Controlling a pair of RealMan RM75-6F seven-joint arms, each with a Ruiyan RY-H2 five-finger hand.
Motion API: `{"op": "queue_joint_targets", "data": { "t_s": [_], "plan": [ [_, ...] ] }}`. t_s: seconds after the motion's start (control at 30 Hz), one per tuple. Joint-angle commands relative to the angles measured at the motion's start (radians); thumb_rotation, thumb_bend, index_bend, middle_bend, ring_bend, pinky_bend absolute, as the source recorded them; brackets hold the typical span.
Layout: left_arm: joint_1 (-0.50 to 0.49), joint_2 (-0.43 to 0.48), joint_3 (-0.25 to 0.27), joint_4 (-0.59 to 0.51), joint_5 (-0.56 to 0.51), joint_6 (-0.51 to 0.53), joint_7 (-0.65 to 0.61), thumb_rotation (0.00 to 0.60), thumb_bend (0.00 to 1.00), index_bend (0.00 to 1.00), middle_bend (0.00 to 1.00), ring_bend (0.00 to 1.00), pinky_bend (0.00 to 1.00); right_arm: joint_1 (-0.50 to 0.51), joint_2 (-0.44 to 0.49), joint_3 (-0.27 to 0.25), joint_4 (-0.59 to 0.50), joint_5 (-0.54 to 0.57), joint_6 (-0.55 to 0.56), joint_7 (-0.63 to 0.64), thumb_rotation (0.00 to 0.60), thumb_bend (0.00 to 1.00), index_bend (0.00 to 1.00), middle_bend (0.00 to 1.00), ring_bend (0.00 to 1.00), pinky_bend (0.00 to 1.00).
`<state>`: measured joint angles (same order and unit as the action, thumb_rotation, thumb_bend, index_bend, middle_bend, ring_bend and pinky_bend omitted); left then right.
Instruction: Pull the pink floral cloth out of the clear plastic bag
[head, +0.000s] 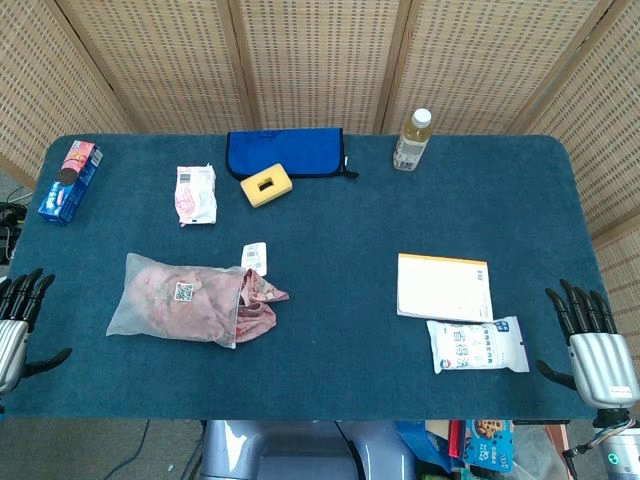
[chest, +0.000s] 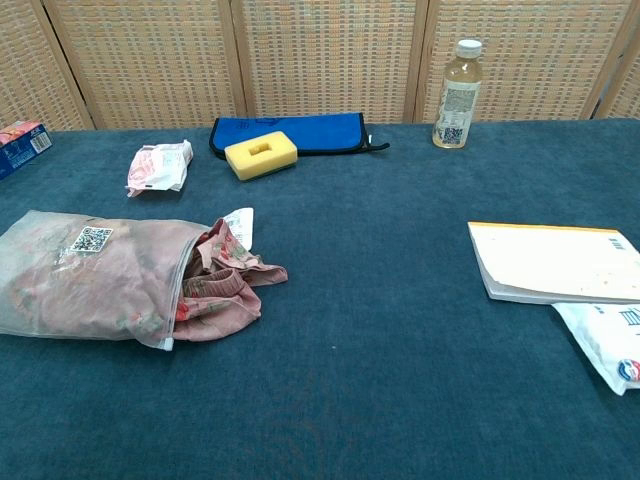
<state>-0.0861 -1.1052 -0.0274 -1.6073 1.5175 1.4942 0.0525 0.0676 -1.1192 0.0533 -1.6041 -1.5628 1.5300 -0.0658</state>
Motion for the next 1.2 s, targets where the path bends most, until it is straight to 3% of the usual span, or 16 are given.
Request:
{"op": "queue_joint_targets", "data": {
  "t_s": [0.03, 0.33, 0.6, 0.87, 1.2],
  "plan": [
    [0.0, 0.0, 0.001, 0.0, 0.0, -0.001, 0.001, 0.6, 0.12, 0.0, 0.0, 0.0, 0.0, 0.0, 0.0, 0.0, 0.0, 0.0, 0.0, 0.0, 0.6, 0.0, 0.0, 0.0, 0.0, 0.0],
    [-0.011, -0.008, 0.011, -0.007, 0.011, -0.025, 0.032, 0.6, 0.12, 0.0, 0.0, 0.0, 0.0, 0.002, -0.002, -0.001, 0.0, 0.0, -0.005, 0.002, 0.6, 0.0, 0.0, 0.0, 0.0, 0.0],
    [-0.109, -0.079, -0.034, 0.04, -0.067, -0.182, 0.085, 0.6, 0.12, 0.0, 0.0, 0.0, 0.0, 0.004, 0.001, 0.005, 0.005, 0.017, -0.016, 0.014, 0.6, 0.0, 0.0, 0.0, 0.0, 0.0],
    [-0.263, -0.18, -0.074, 0.122, -0.144, -0.411, 0.122, 0.6, 0.12, 0.0, 0.0, 0.0, 0.0, 0.014, -0.008, 0.011, 0.017, 0.044, -0.044, 0.011, 0.6, 0.0, 0.0, 0.0, 0.0, 0.0],
    [-0.344, -0.257, -0.087, 0.189, -0.215, -0.515, 0.185, 0.6, 0.12, 0.0, 0.0, 0.0, 0.0, 0.019, -0.009, 0.018, 0.026, 0.071, -0.063, 0.02, 0.6, 0.0, 0.0, 0.0, 0.0, 0.0]
  ]
}}
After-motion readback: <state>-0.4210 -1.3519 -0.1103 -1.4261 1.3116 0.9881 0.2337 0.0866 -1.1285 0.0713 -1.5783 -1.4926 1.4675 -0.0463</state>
